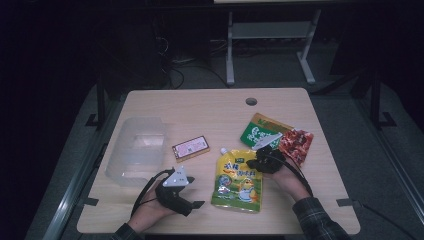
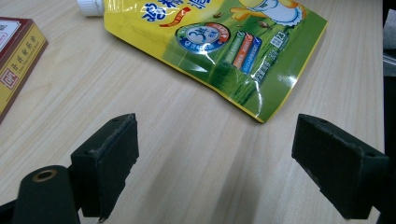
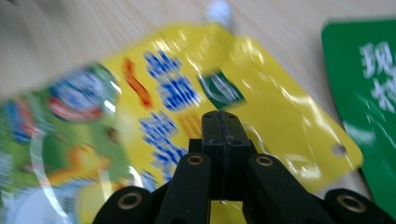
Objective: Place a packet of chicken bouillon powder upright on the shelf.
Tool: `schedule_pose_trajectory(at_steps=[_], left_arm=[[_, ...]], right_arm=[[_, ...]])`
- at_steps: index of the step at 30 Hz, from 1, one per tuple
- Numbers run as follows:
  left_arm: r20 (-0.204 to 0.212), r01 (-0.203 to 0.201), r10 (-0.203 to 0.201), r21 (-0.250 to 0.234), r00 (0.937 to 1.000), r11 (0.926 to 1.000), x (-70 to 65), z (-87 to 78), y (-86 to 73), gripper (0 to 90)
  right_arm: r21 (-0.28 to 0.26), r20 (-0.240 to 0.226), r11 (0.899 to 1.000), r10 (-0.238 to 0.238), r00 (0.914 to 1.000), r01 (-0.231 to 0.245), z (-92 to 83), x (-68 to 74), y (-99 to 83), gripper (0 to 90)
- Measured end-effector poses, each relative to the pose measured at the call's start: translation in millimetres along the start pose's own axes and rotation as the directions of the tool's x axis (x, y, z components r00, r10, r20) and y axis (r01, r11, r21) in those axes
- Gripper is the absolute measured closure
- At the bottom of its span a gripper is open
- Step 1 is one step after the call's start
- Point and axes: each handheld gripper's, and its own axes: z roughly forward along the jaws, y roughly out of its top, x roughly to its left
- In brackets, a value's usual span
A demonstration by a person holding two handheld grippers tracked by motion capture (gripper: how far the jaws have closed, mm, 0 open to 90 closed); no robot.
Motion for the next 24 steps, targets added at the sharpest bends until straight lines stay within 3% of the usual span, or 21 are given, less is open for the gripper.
schedule_pose_trajectory(at_steps=[4, 12, 20, 24], left_arm=[[0.001, 0.000, 0.000, 0.001, 1.0000, 1.0000, 0.2, 0.1, -0.1, 14.1], [0.002, -0.002, 0.002, 0.003, 1.0000, 1.0000, -0.4, 0.1, 0.0, 14.1], [0.001, 0.003, -0.003, -0.003, 1.0000, 1.0000, -0.2, -0.3, -0.1, 14.1], [-0.008, 0.008, -0.008, 0.005, 0.9999, 1.0000, -0.4, -0.4, -0.2, 14.1]], right_arm=[[0.046, 0.007, 0.999, -0.009, 0.9999, 0.009, 5.7, -3.1, -6.9, 90.0], [0.056, -0.012, 0.998, -0.013, 0.9998, 0.013, -0.3, 6.9, -14.6, 90.0], [0.067, -0.035, 0.995, -0.066, 0.9972, 0.068, -5.3, 31.9, -22.2, 90.0], [0.057, -0.086, 0.996, -0.066, 0.9941, 0.071, -6.6, 45.3, -27.0, 90.0]])
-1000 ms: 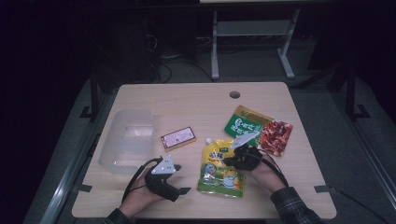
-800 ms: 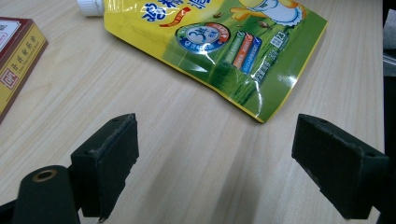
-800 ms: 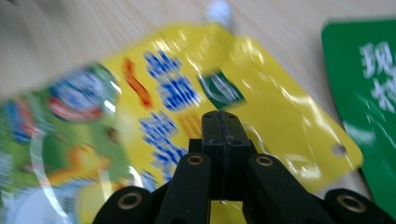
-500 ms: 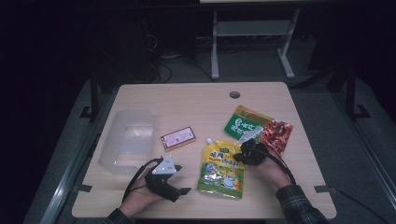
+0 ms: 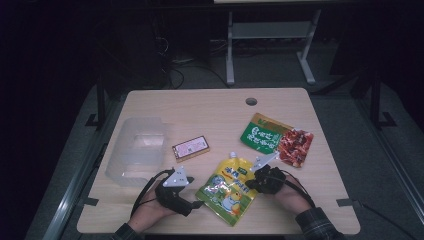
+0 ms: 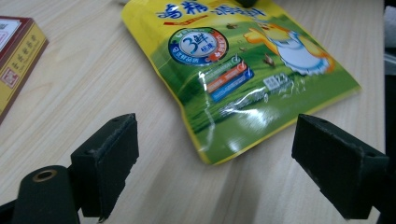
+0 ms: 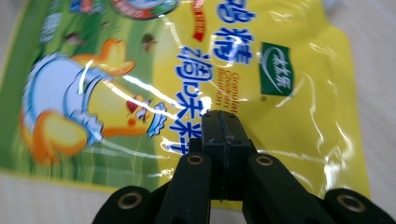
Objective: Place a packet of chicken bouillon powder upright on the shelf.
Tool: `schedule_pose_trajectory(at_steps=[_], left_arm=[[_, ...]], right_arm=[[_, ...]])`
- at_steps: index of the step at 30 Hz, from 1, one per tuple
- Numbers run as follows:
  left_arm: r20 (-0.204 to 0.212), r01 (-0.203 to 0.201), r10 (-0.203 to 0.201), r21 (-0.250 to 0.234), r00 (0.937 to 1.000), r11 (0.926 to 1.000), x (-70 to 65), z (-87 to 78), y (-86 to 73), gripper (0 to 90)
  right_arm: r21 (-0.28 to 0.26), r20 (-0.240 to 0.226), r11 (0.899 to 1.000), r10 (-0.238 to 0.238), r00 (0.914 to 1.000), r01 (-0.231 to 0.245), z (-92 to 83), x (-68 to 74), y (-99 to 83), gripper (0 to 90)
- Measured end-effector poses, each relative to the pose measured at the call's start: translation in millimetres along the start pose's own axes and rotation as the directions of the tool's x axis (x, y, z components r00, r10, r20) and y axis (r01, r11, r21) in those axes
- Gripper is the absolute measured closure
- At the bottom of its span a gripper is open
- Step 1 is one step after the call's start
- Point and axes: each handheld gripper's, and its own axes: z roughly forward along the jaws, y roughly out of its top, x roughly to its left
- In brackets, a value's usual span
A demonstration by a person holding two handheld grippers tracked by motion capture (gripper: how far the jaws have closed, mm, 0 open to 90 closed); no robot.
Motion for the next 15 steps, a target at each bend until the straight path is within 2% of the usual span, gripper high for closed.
schedule_pose_trajectory(at_steps=[3, 6, 8, 12, 15], left_arm=[[-0.003, 0.018, -0.018, -0.008, 0.9998, 0.9998, 0.9, -1.1, 0.8, 13.9], [-0.005, 0.022, -0.022, -0.011, 0.9997, 0.9997, 1.8, -1.9, 1.9, 13.8], [-0.005, 0.037, -0.038, -0.016, 0.9993, 0.9992, 3.7, -2.9, 6.5, 13.6], [-0.004, 0.049, -0.049, -0.016, 0.9988, 0.9987, 5.8, -1.8, 17.0, 13.1], [-0.006, 0.058, -0.058, -0.020, 0.9983, 0.9981, 8.0, 1.1, 26.9, 12.8]], right_arm=[[-0.002, -0.028, 1.000, -0.017, 0.9995, 0.017, 0.7, 10.6, -1.6, 90.0], [0.000, -0.016, 0.999, -0.041, 0.9990, 0.041, 1.1, 14.5, -1.7, 90.0], [-0.018, -0.021, 1.000, -0.021, 0.9995, 0.021, -2.5, 14.3, -1.7, 88.8], [-0.061, -0.004, 0.998, 0.025, 0.9997, -0.025, -12.7, 12.2, -4.0, 76.3], [-0.080, 0.039, 0.996, 0.051, 0.9979, -0.048, -16.8, 12.3, -11.9, 58.4]])
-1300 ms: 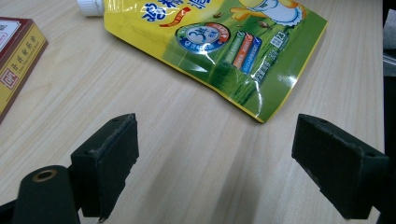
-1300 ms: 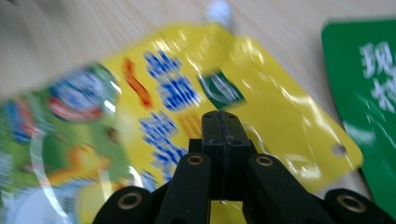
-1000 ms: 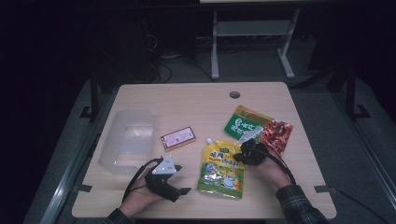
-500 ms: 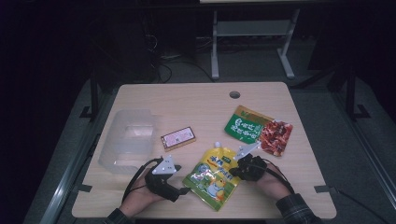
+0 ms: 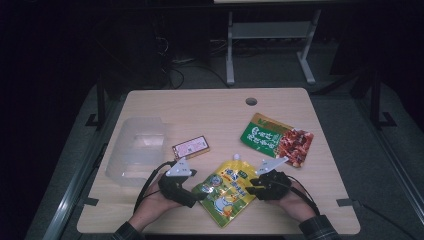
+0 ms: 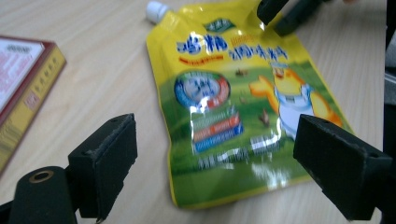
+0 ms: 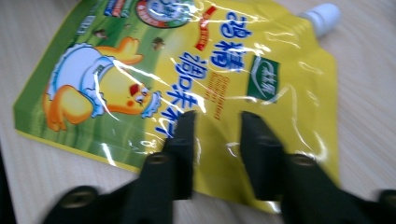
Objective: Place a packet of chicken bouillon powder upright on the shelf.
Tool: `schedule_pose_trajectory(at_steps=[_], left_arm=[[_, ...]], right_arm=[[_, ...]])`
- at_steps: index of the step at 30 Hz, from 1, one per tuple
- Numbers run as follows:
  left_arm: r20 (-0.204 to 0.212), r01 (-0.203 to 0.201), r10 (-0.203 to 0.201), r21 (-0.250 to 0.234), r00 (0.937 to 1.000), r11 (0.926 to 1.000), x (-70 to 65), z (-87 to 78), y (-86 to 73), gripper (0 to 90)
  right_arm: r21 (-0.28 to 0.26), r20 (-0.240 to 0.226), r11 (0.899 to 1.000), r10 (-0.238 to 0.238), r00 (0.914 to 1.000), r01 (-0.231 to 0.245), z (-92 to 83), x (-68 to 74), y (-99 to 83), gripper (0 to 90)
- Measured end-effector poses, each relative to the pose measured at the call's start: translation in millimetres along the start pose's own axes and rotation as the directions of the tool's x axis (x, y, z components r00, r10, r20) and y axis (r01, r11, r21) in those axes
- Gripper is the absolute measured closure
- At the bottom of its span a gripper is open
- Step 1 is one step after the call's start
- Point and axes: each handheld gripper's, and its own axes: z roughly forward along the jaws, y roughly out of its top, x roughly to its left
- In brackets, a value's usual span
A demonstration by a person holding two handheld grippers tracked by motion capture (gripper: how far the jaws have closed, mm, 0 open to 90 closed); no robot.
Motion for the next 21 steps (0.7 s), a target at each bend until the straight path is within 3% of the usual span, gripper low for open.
schedule_pose_trajectory(at_steps=[2, 6, 10, 18, 21], left_arm=[[-0.001, -0.002, 0.002, 0.004, 1.0000, 1.0000, 0.9, 3.3, 6.8, 12.8], [-0.002, 0.006, -0.006, 0.024, 1.0000, 0.9997, 3.5, 15.5, 19.2, 12.1], [0.003, -0.023, 0.023, 0.067, 0.9997, 0.9975, 6.7, 32.7, 30.3, 11.5], [0.023, -0.029, 0.026, 0.098, 0.9994, 0.9947, 13.9, 65.0, 45.0, 11.4], [0.013, -0.035, 0.033, 0.128, 0.9994, 0.9911, 14.7, 77.2, 48.9, 11.4]], right_arm=[[-0.013, 0.027, 1.000, 0.017, 0.9995, -0.016, -3.8, 0.6, -3.9, 48.2], [-0.055, 0.063, 0.997, 0.049, 0.9969, -0.045, -15.5, 1.7, -13.3, 38.5], [-0.075, 0.070, 0.995, 0.066, 0.9954, -0.060, -23.4, 1.2, -22.2, 35.0], [-0.074, 0.075, 0.994, 0.091, 0.9930, -0.086, -29.0, 0.4, -36.0, 32.3], [-0.079, 0.078, 0.993, 0.099, 0.9920, -0.093, -31.6, -0.7, -41.1, 32.2]])
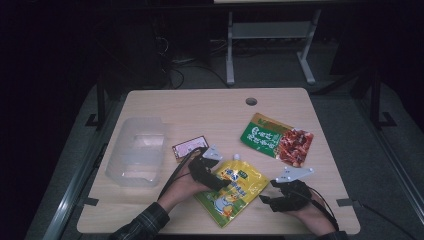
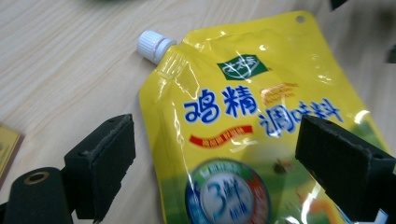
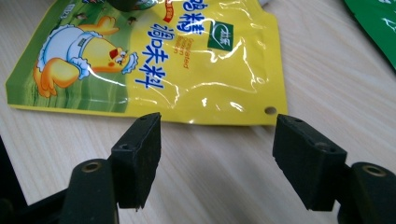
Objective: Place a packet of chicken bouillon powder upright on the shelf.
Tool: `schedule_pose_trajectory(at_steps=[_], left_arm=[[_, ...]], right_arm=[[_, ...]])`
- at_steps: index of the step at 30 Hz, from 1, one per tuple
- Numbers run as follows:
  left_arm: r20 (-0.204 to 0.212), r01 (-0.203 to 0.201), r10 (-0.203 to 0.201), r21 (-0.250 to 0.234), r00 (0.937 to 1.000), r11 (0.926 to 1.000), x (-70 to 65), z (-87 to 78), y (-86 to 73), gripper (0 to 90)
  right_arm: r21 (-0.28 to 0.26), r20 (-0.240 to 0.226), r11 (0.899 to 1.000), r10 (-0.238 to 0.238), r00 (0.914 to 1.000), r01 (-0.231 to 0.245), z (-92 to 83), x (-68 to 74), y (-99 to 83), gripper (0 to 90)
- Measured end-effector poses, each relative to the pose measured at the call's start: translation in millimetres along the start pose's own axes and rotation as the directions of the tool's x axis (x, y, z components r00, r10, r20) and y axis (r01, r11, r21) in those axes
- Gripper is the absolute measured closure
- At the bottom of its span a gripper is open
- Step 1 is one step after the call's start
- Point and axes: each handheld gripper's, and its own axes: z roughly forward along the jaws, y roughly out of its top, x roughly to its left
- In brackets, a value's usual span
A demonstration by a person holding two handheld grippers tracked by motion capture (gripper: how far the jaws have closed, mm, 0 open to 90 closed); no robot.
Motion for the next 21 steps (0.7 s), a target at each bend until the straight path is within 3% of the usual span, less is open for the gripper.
schedule_pose_trajectory(at_steps=[5, 11, 13, 14, 21], left_arm=[[-0.004, 0.028, -0.028, 0.008, 0.9996, 0.9996, 1.4, 16.7, 2.0, 11.4], [0.031, 0.074, -0.074, 0.006, 0.9967, 0.9972, 5.7, 22.6, -0.5, 11.0], [0.028, 0.046, -0.046, 0.025, 0.9985, 0.9986, 6.8, 21.6, -0.2, 11.1], [0.023, 0.057, -0.058, 0.015, 0.9981, 0.9982, 4.8, 22.6, -0.2, 11.2], [0.011, 0.030, -0.031, 0.041, 0.9995, 0.9987, 1.8, 20.0, 1.5, 21.0]], right_arm=[[-0.012, -0.001, 1.000, 0.009, 1.0000, -0.009, -2.0, -2.6, -1.3, 32.1], [-0.005, -0.001, 1.000, 0.012, 0.9999, -0.012, -1.8, -3.2, -1.7, 32.0], [-0.011, 0.001, 1.000, 0.008, 1.0000, -0.008, -2.2, -4.2, -1.5, 32.0], [-0.015, 0.004, 1.000, 0.007, 1.0000, -0.007, -2.5, -4.5, -1.5, 32.1], [-0.020, 0.010, 1.000, 0.008, 0.9999, -0.008, -3.3, -5.3, -1.4, 32.1]])
